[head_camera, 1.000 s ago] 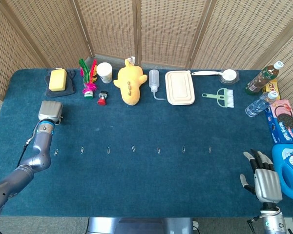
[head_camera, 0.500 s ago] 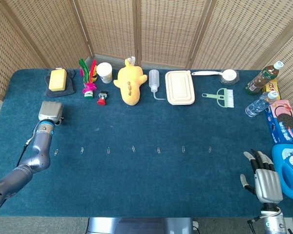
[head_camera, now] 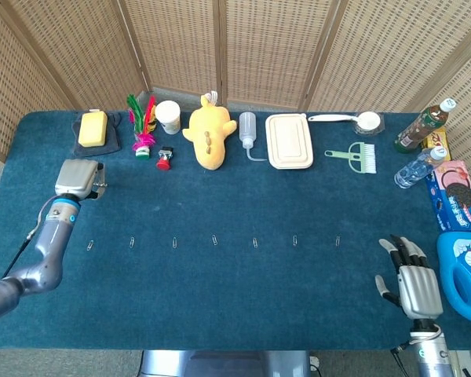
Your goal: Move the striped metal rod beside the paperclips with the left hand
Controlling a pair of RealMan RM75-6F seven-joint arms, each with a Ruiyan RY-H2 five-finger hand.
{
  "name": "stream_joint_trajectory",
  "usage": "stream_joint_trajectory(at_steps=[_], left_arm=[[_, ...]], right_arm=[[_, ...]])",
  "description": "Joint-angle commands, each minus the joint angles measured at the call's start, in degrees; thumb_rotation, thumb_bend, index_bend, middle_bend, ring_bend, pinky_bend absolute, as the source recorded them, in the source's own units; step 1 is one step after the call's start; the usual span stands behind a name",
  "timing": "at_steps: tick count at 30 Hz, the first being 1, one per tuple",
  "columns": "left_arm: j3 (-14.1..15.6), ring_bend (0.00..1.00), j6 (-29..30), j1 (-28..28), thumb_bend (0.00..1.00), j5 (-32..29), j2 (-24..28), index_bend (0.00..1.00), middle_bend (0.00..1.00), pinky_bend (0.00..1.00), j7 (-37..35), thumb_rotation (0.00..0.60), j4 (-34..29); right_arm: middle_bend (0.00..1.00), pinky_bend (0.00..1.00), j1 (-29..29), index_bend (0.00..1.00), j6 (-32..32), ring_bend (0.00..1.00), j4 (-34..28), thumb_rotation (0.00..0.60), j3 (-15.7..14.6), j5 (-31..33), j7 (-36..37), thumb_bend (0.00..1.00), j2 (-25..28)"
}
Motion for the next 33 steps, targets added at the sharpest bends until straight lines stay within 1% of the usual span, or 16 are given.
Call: stream_joint_trajectory(at_steps=[1, 6, 11, 12, 14, 19, 24, 28, 33], left_arm=[[-0.12, 0.81, 3.46, 4.71, 0.64, 4.81, 7.1, 0.62, 0.92, 0.73, -8.12, 0.6, -10.04], [0.58, 0.81, 4.34, 7.6, 0.64, 7.88, 11.6, 0.62, 0.92, 0.73, -14.0, 0.6, -16.71], [1.01, 0.81, 3.55, 9.42, 0.64, 9.08, 15.2, 0.62, 0.92, 0.73, -18.72, 0.6, -21.14], [1.06, 0.81, 2.89, 10.66, 0.64, 9.09, 16.75, 0.62, 0.92, 0.73, -22.04, 0.6, -23.57], [1.46, 0.81, 2.26, 11.92, 0.64, 10.84, 18.53, 0.62, 0.92, 0.73, -25.53, 0.6, -25.4], [3.69, 0.81, 1.53, 14.02, 0.64, 14.2, 19.29, 0.62, 0.92, 0.73, -30.62, 0.6, -25.67], [5.98, 0.81, 2.95, 15.89, 0.64, 14.88, 18.6, 0.62, 0.92, 0.73, -31.32, 0.6, -24.36], [6.96, 0.81, 3.44, 16.6, 0.64, 14.72, 17.77, 0.62, 0.92, 0.73, -31.59, 0.6, -23.11], [8.21, 0.81, 3.81, 17.25, 0.64, 14.09, 14.87, 0.62, 0.92, 0.73, -31.55, 0.6, -20.06]], right_arm=[[0.13, 0.14, 0.46, 0.17, -0.54, 0.1, 0.32, 0.6, -0.04, -0.3, 0.24, 0.39, -0.46], [0.13, 0.14, 1.15, 0.17, -1.24, 0.1, 0.7, 0.6, -0.33, -0.88, 0.32, 0.39, -1.31], [0.13, 0.14, 1.43, 0.17, -1.33, 0.1, 0.82, 0.6, -0.41, -1.16, 0.49, 0.39, -1.58], [0.13, 0.14, 1.5, 0.17, -1.32, 0.1, 0.83, 0.6, -0.46, -1.31, 0.64, 0.39, -1.68], [0.13, 0.14, 1.57, 0.17, -1.36, 0.1, 0.95, 0.6, -0.58, -1.43, 0.82, 0.39, -1.8], [0.13, 0.14, 1.68, 0.17, -1.24, 0.1, 1.11, 0.6, -0.75, -1.71, 1.14, 0.39, -1.89], [0.13, 0.14, 1.53, 0.17, -0.98, 0.1, 0.92, 0.6, -0.92, -1.68, 1.19, 0.39, -1.61], [0.13, 0.14, 1.59, 0.17, -1.17, 0.1, 0.91, 0.6, -1.01, -1.56, 1.29, 0.39, -1.62], [0.13, 0.14, 1.87, 0.17, -1.44, 0.1, 1.04, 0.6, -1.09, -1.67, 1.2, 0.39, -1.95]])
